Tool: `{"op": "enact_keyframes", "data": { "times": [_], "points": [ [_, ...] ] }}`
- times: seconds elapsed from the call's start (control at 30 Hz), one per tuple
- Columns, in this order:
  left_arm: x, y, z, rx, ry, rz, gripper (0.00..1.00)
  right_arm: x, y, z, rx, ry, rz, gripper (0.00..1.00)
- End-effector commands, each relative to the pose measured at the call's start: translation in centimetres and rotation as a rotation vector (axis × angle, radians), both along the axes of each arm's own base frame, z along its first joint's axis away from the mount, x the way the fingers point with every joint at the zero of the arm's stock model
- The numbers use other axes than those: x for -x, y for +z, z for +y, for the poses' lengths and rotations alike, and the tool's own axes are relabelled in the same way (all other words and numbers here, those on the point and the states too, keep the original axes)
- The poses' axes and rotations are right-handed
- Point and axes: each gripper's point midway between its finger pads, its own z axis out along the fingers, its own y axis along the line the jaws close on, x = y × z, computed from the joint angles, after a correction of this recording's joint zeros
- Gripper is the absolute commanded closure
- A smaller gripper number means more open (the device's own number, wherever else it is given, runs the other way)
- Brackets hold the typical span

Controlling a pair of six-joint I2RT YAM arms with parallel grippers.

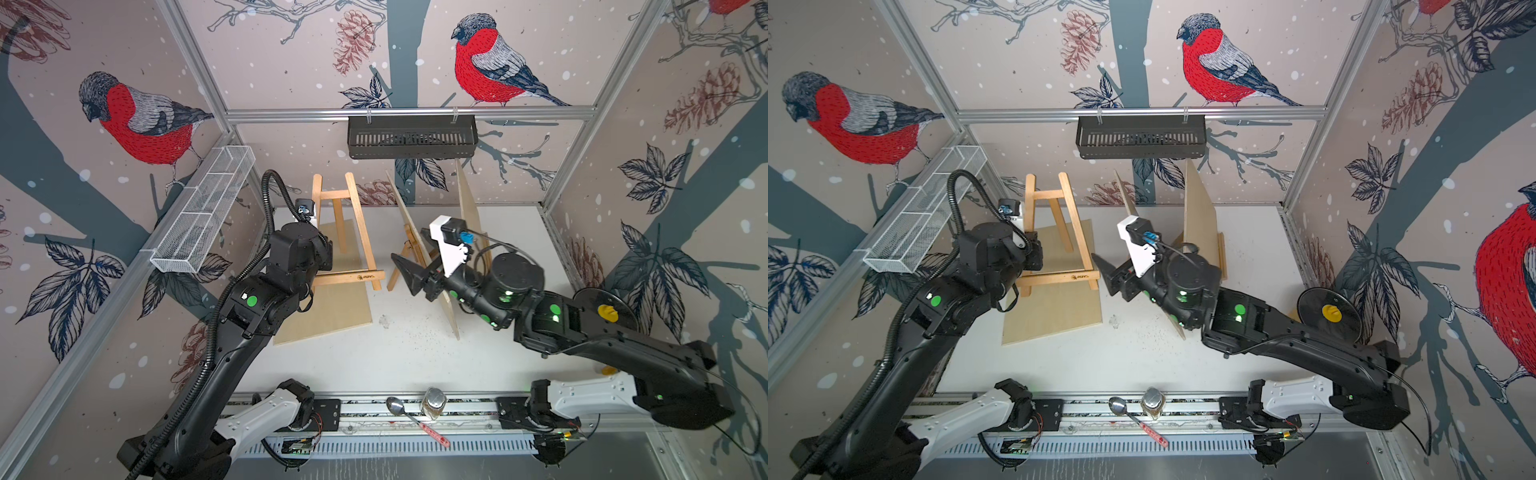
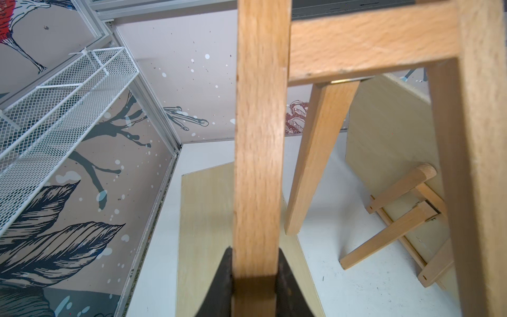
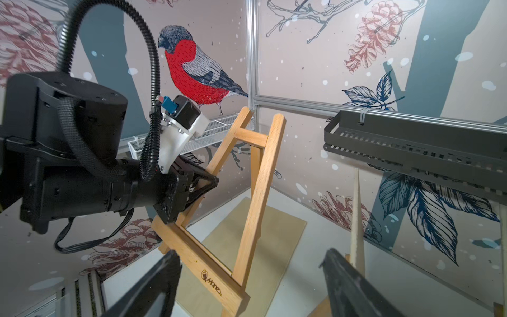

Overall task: Disassemble the easel
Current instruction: Place the easel at the center of the board.

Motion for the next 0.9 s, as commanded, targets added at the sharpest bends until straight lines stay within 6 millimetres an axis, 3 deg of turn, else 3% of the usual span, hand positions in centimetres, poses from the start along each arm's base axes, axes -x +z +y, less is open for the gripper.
{"op": "enact_keyframes", "data": {
  "times": [0.0, 0.2, 0.5, 0.7, 0.87],
  "points": [
    [-0.9, 2.0, -0.5, 0.058, 0.015, -0.089, 0.86, -1.8, -1.4, 0.5, 0.085, -0.167, 0.006, 0.16],
    [-1.0, 2.3, -0.9, 0.053, 0.005, -0.102, 0.86, -3.5, -2.6, 2.2, 0.128, -0.253, 0.032, 0.15],
    [-0.8, 2.3, -1.3, 0.061, -0.017, -0.106, 0.86, -6.2, -4.5, 3.9, 0.137, -0.219, 0.128, 0.14],
    [-0.9, 2.2, -1.5, 0.057, -0.026, -0.106, 0.86, -6.8, -5.8, 5.4, 0.161, -0.175, 0.160, 0.14],
    [-1.1, 2.1, -1.9, 0.061, -0.042, -0.104, 0.86, -7.8, -6.8, 5.5, 0.189, -0.203, 0.176, 0.14]
  ]
}}
